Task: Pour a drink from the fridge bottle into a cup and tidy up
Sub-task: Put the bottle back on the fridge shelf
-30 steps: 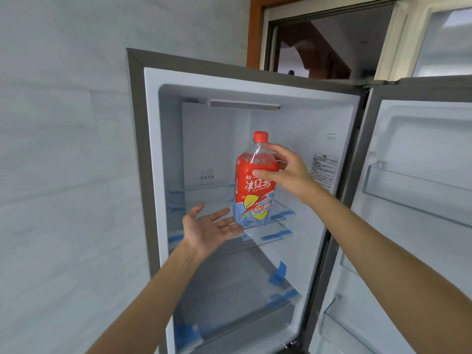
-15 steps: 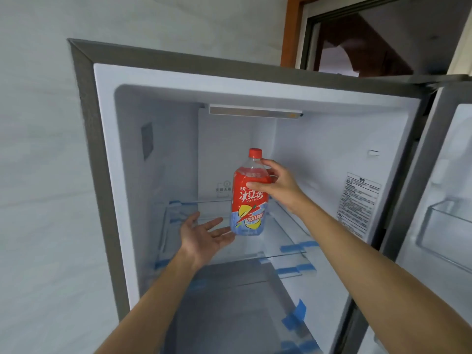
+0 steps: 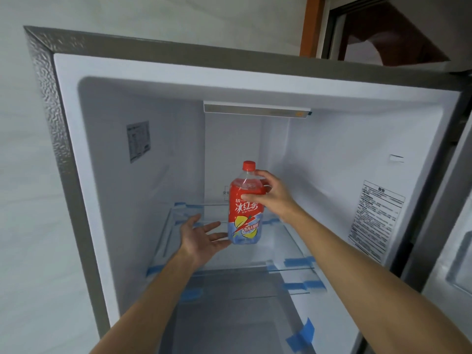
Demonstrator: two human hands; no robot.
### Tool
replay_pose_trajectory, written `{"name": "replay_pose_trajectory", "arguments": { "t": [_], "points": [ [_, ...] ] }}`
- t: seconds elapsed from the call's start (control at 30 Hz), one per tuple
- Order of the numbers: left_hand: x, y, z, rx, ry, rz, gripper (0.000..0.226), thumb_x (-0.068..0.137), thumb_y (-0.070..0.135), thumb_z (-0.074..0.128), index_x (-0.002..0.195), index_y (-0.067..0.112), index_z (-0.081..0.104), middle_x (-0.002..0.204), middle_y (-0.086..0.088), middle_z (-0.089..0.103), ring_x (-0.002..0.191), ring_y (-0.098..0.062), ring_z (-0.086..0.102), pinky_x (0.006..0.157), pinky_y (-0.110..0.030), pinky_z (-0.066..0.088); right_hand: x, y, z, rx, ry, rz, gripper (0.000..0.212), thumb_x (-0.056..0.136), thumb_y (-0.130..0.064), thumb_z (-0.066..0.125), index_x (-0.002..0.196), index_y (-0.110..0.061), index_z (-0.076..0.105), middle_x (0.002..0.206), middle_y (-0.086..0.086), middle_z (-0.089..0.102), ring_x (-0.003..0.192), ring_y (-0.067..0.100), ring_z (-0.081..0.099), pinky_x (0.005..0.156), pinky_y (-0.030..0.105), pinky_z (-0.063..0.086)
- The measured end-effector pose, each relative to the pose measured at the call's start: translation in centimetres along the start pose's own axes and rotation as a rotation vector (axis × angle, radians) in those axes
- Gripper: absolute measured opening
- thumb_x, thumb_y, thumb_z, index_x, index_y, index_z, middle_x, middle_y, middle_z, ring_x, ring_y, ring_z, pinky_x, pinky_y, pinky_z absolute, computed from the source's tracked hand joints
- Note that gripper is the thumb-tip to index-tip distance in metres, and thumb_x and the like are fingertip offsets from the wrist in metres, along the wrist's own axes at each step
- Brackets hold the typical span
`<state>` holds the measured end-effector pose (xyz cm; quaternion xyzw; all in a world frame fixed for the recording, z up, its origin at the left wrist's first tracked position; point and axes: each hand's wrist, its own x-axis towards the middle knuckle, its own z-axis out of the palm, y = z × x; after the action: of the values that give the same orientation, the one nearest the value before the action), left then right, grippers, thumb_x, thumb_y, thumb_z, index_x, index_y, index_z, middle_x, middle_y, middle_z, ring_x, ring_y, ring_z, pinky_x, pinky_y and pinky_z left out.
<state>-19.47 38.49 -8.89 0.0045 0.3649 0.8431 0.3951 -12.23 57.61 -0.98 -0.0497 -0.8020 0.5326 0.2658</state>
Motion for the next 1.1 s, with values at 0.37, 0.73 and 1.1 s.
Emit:
{"name": "replay_pose_trajectory", "arguments": {
  "t": [0.37,0.73,1.1],
  "points": [
    [1.2,0.9,0.5,0.074,0.037,0.003,0.069,0.096,0.047,0.039,0.145,-0.002,0.039,0.147,-0.038,0.035,0.126,-0.053,0.045,0.094,-0.059,0.043,1.5,1.7,0.0,0.001,-0.035,-0.012,0.066,0.069,-0.022,0.088,0.126,-0.029,0.053,0.112,-0.005,0.063,0.093,0.009,0.065,0.068,0.021,0.057],
    [2.8,1.8,0.7,0.202,0.104,-0.006,0.065,0.097,0.046,0.039,0.139,-0.003,0.045,0.143,-0.035,0.043,0.128,-0.05,0.047,0.102,-0.054,0.042,2.4,2.6,0.2,-0.019,-0.012,-0.038,0.068,0.07,-0.024,0.087,0.128,-0.025,0.053,0.112,-0.008,0.061,0.092,0.006,0.063,0.069,0.02,0.055],
    [3.0,1.8,0.9,0.238,0.133,-0.013,0.059,0.097,0.046,0.04,0.13,-0.002,0.051,0.133,-0.033,0.05,0.122,-0.047,0.051,0.092,-0.051,0.047,2.5,2.8,1.1,-0.019,-0.006,0.003,0.072,0.075,-0.022,0.084,0.138,-0.024,0.048,0.112,-0.011,0.059,0.092,0.005,0.062,0.072,0.021,0.055]
  ]
}}
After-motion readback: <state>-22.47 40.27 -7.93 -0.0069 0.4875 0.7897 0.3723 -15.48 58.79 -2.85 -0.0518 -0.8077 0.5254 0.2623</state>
